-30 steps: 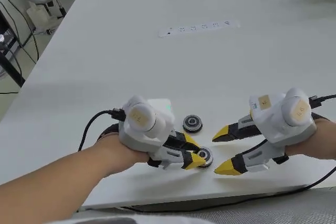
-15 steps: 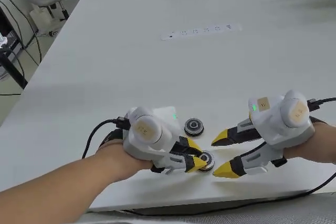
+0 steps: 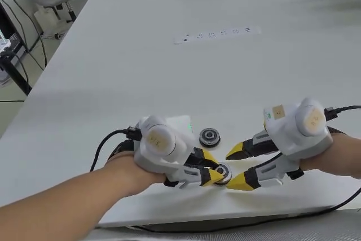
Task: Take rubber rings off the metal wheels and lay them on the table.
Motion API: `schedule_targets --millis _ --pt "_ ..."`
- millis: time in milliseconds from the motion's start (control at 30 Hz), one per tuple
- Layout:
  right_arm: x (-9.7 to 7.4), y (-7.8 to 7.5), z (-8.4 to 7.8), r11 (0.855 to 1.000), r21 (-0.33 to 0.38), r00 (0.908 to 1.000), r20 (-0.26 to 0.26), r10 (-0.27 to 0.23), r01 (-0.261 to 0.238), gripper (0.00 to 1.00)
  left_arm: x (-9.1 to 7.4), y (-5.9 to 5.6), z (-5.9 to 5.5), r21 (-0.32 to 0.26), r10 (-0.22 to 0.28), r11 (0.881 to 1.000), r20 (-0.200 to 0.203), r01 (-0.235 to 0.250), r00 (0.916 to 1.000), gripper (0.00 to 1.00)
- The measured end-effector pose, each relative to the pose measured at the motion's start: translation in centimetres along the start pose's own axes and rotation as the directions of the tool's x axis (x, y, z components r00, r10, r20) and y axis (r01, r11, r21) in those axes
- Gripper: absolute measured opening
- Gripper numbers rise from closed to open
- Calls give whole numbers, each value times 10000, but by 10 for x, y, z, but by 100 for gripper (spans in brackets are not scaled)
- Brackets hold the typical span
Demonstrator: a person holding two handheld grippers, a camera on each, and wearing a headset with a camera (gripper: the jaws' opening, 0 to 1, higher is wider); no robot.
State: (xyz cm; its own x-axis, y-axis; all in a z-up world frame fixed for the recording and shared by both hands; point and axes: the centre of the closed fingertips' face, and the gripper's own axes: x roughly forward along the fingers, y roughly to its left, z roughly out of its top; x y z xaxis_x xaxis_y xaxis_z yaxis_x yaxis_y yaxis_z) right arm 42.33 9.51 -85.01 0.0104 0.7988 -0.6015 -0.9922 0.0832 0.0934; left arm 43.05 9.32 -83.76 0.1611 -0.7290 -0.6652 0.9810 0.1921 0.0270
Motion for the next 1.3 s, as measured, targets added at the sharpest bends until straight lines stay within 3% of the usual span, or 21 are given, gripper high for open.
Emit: schedule_targets --millis 567,1300 --pt "6 0 2 9991 412 9998 160 -70 64 26 0 0 0 -32 68 10000 -16 -68 10000 8" --pt "-1 0 -6 9989 383 9997 -10 -257 257 17 1 0 0 -110 111 9999 26 -110 9999 7"
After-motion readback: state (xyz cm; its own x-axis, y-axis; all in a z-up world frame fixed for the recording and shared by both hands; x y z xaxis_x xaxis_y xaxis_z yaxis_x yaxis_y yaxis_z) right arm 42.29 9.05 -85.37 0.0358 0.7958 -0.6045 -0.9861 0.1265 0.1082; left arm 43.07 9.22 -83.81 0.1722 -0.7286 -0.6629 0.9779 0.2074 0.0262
